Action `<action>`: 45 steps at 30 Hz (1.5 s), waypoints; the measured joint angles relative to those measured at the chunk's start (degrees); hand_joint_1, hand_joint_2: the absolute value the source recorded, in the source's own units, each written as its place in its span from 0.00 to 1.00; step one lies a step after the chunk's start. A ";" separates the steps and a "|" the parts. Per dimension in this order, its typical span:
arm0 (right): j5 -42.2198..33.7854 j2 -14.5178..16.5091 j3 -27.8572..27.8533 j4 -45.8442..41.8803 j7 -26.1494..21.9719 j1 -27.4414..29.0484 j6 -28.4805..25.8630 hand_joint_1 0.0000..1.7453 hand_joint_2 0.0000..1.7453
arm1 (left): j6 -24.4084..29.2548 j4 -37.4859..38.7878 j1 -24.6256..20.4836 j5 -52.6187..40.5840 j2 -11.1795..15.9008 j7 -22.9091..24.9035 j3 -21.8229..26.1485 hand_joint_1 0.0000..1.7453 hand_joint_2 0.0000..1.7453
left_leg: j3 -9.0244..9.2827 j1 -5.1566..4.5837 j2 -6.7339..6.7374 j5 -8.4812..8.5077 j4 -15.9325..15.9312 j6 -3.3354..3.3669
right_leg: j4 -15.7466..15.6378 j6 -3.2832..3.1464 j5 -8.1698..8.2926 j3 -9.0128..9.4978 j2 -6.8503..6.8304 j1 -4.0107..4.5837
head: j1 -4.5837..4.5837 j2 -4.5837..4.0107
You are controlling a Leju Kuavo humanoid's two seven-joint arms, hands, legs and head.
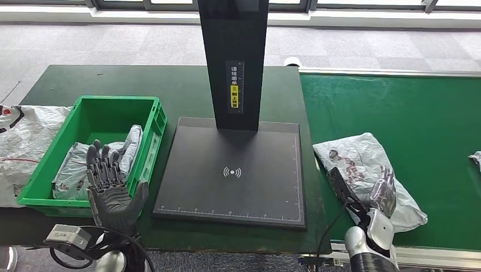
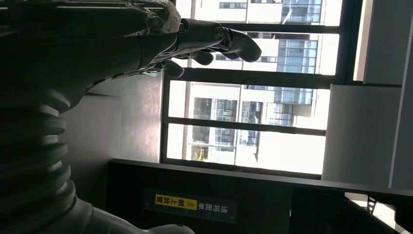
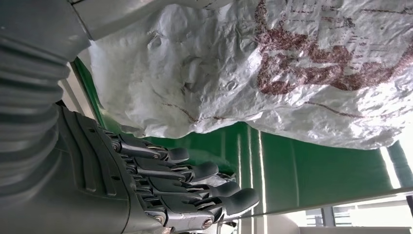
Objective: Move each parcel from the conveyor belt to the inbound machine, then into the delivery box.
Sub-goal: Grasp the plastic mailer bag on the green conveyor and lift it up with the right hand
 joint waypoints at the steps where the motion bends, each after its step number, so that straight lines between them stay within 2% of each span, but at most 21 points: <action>1: 0.02 -0.07 0.00 0.24 0.22 -0.04 0.60 0.00 1.00 | -0.03 0.00 0.02 -0.16 0.00 0.00 0.00 0.00 1.00 | 0.00 0.00 0.00 0.00 0.00 0.00 | 0.00 0.00 0.00 0.00 0.00 0.00 | 0.00 0.00; 9: 1.27 -0.86 0.00 2.47 3.41 0.02 4.71 0.00 1.00 | -0.65 0.05 0.38 -0.93 0.00 -0.01 0.00 0.00 1.00 | 0.00 0.00 0.00 0.00 0.00 0.00 | 0.00 0.00 0.00 0.00 0.00 -0.01 | 0.00 0.00; 10: 1.38 -0.94 0.00 2.68 3.58 0.03 4.97 0.17 1.00 | -0.68 0.06 0.38 -1.01 0.00 0.00 0.00 0.00 1.00 | 0.00 -0.01 0.00 0.00 0.00 0.00 | 0.00 0.00 0.00 0.00 0.01 -0.01 | 0.00 0.00; 13: 1.71 -1.15 0.01 3.24 3.88 0.08 6.02 0.92 1.00 | -0.70 0.23 0.37 -1.15 0.00 0.00 0.00 0.00 1.00 | 0.01 -0.01 0.00 0.00 0.00 0.00 | -0.01 0.00 0.00 0.00 0.00 -0.01 | 0.00 0.00; 14: 1.80 -1.20 0.01 3.40 3.91 0.08 6.44 1.00 1.00 | -0.70 0.33 0.37 -1.15 0.00 0.00 0.00 0.00 1.00 | 0.01 0.00 0.00 0.00 0.00 0.00 | 0.00 0.00 0.00 0.00 0.00 -0.01 | 0.00 0.00; 20: 2.46 -1.37 0.01 4.03 4.00 -0.07 8.02 1.00 1.00 | -0.66 0.66 0.37 -1.24 0.00 0.02 0.00 0.00 1.00 | 0.01 0.00 0.00 0.00 0.00 0.00 | 0.00 0.00 0.00 0.01 0.00 0.00 | 0.00 0.00; 45: 2.96 -1.36 0.02 4.13 3.86 -0.80 8.18 1.00 1.00 | -0.61 0.66 0.38 -1.63 -0.02 0.79 0.00 0.00 1.00 | 0.01 0.00 -0.05 0.00 0.00 0.00 | 0.00 0.00 0.00 0.05 -0.07 0.00 | 0.00 0.00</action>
